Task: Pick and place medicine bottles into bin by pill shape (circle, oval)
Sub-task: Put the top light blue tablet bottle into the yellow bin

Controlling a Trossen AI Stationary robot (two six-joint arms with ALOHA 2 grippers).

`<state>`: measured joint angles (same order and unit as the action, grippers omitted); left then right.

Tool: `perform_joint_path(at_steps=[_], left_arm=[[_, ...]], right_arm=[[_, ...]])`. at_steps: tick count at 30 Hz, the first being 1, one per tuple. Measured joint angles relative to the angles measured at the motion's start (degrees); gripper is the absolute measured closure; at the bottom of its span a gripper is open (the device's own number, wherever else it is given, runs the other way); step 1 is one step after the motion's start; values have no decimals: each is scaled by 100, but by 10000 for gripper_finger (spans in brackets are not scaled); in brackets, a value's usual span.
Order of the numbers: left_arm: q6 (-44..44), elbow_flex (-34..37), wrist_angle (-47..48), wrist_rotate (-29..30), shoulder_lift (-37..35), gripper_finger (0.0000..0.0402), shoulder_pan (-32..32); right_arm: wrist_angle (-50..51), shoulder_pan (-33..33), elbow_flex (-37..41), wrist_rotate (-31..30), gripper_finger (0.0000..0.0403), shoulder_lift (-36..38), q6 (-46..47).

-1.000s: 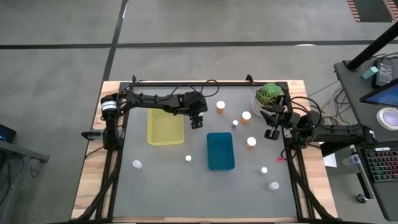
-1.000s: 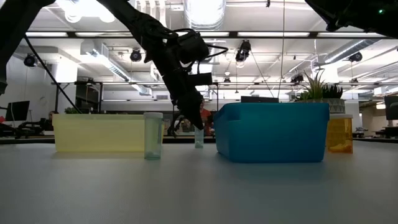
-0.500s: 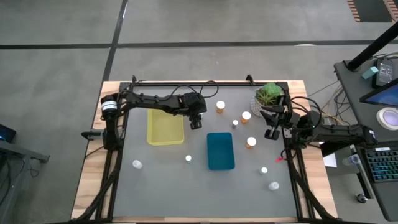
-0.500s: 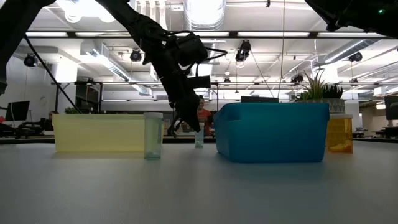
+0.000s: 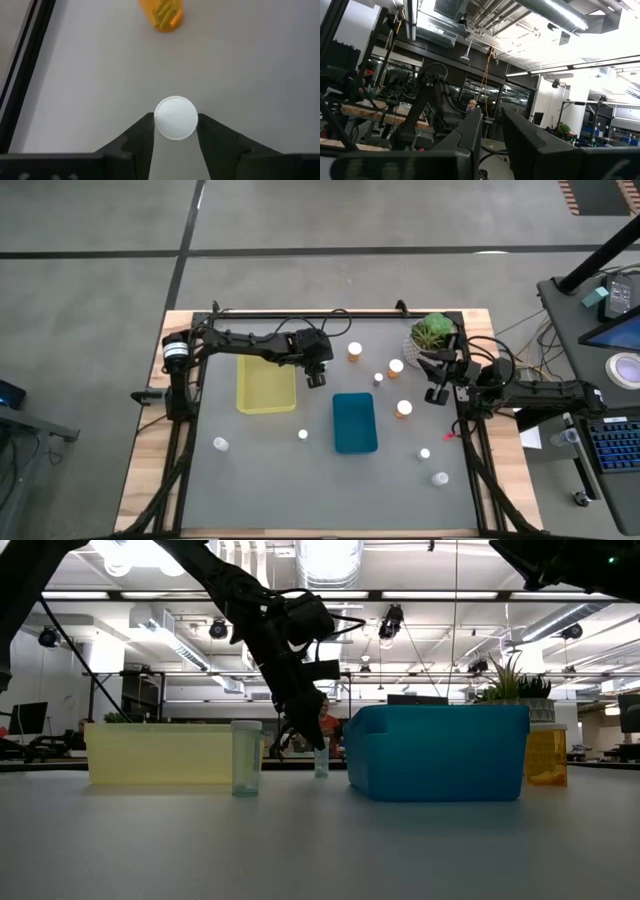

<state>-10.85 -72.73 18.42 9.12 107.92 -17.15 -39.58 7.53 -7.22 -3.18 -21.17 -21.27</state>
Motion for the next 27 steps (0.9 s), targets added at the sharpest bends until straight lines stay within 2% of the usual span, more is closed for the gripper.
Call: perform_joint_path(at_steps=[10,27], left_arm=[[-2,87,-341,-213,-4,270,11],[2,186,-600,-153,-4,270,9]], right_arm=[[-4,0,-1,-2,335,0,0],[17,0,-2,-128,335,0,-38]])
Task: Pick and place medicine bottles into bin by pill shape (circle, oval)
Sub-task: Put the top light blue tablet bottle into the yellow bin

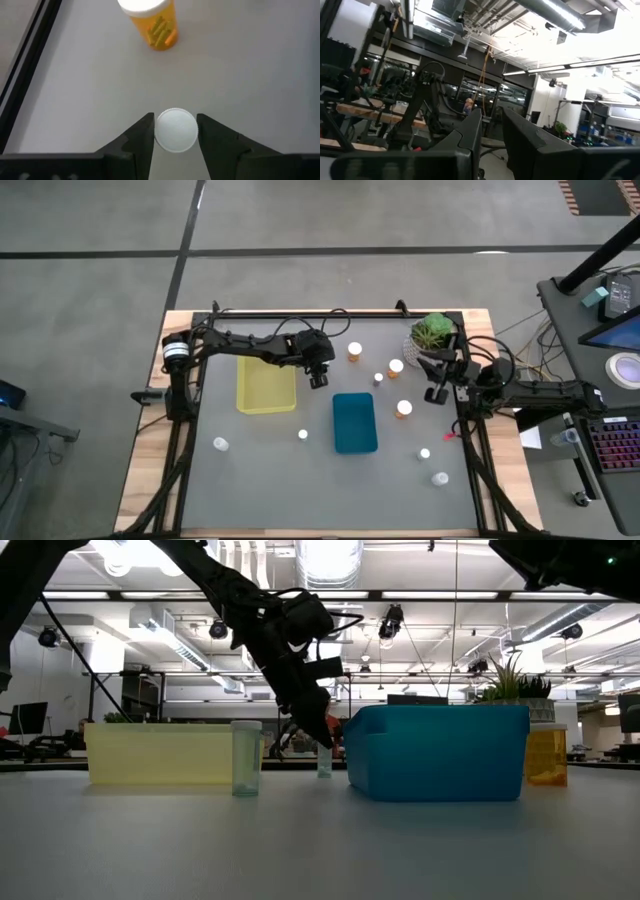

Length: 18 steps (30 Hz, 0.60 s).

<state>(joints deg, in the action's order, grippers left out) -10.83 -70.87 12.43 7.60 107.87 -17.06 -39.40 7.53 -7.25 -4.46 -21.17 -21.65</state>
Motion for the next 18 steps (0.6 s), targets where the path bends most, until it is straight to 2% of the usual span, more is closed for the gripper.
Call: perform_joint_path(at_steps=[8,14,18], left_arm=[[-2,0,1,5,0,271,0],[-2,0,2,22,0,307,0],[-2,0,2,22,0,311,-1]], right_arm=[[20,0,0,-40,335,0,0],[18,0,0,-40,335,0,2],[18,0,0,-40,335,0,2]])
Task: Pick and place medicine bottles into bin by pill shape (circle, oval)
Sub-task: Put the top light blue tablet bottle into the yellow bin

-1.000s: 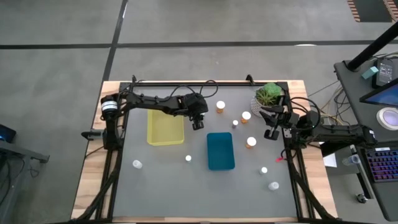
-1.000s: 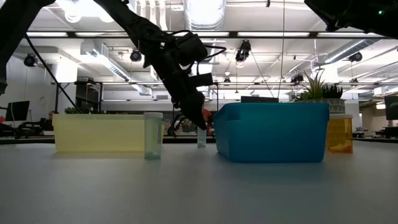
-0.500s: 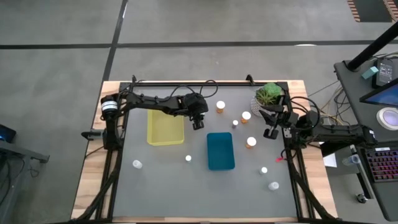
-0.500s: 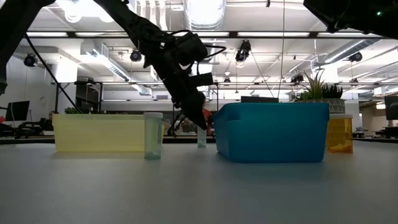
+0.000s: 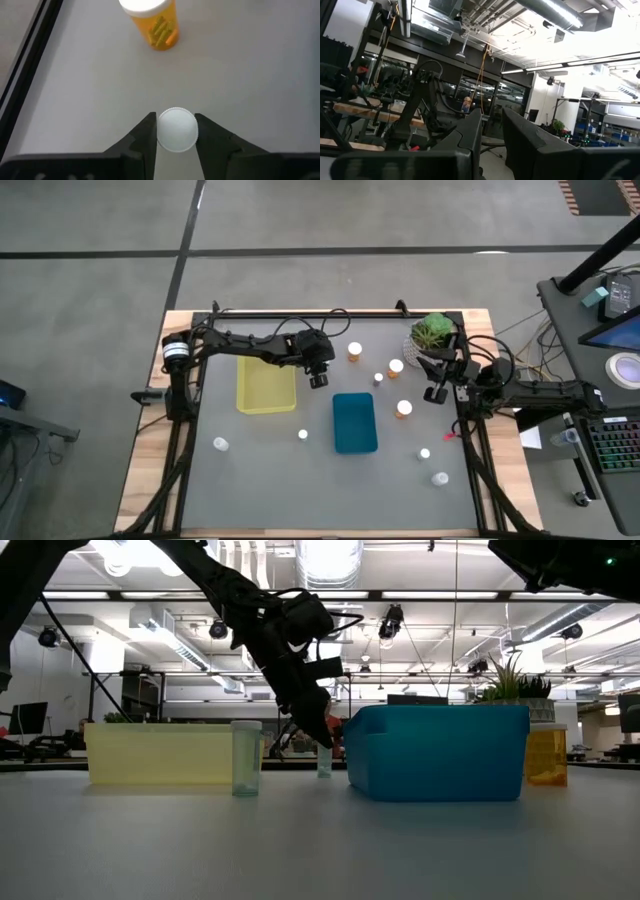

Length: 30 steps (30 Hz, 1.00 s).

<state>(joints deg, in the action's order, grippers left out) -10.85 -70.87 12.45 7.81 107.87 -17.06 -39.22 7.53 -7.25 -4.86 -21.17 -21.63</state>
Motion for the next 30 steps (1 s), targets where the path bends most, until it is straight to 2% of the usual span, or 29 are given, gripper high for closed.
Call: perform_joint_path(at_steps=[6,10,16,30], left_arm=[[0,-13,20,15,-82,303,68],[6,-89,13,34,-397,306,176],[239,-74,281,71,-1249,307,361],[907,69,1770,479,-3277,307,532]], right_arm=[[0,0,0,0,335,0,0],[0,0,0,0,335,0,0],[20,0,0,-59,335,0,1],[80,0,0,-137,335,2,-1]])
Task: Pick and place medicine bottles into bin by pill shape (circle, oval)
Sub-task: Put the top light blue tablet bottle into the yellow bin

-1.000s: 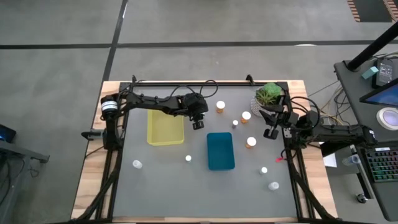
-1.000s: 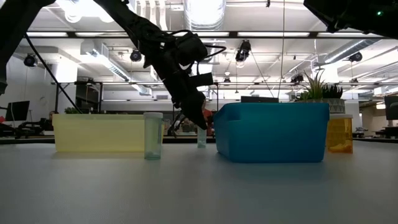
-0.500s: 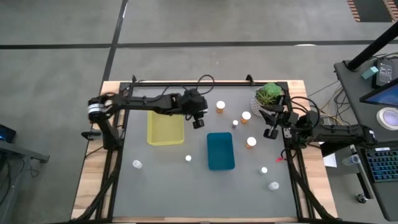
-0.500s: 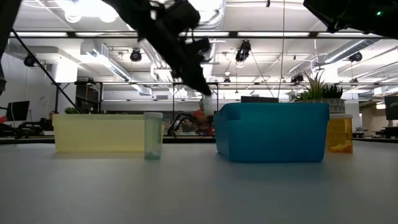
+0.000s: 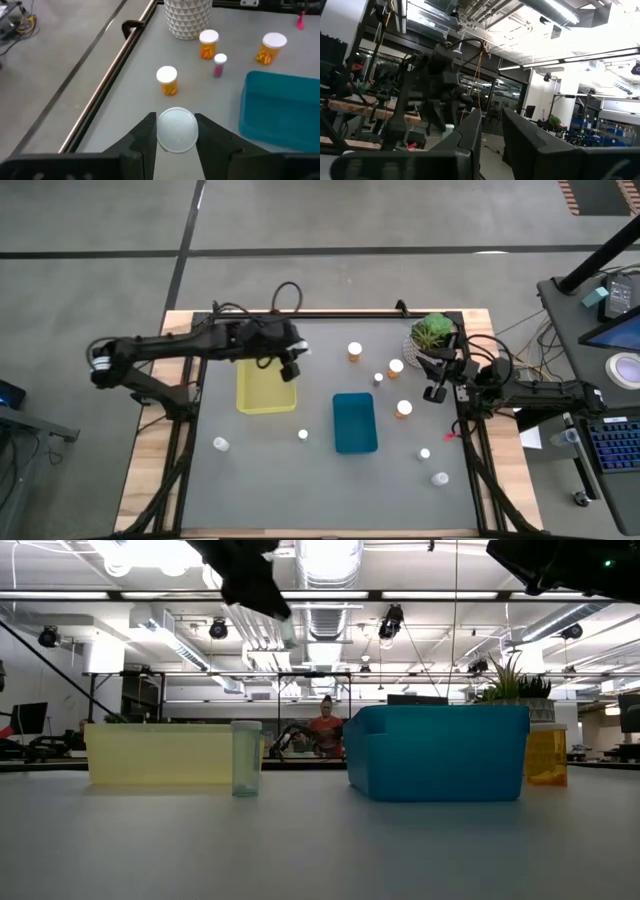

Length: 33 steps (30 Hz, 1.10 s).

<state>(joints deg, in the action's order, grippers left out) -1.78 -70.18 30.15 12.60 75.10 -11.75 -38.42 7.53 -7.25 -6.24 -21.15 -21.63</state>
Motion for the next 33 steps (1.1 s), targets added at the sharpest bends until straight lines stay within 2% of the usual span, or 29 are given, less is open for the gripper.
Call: perform_joint_path(at_steps=[9,18,33], left_arm=[[462,30,830,409,-567,302,-13],[944,43,1666,868,-591,300,-17],[1199,350,1693,897,-591,299,-17]], right_arm=[[10,0,0,-33,335,-1,-8],[31,0,0,-42,335,-2,-26],[42,0,0,-45,335,-2,-41]])
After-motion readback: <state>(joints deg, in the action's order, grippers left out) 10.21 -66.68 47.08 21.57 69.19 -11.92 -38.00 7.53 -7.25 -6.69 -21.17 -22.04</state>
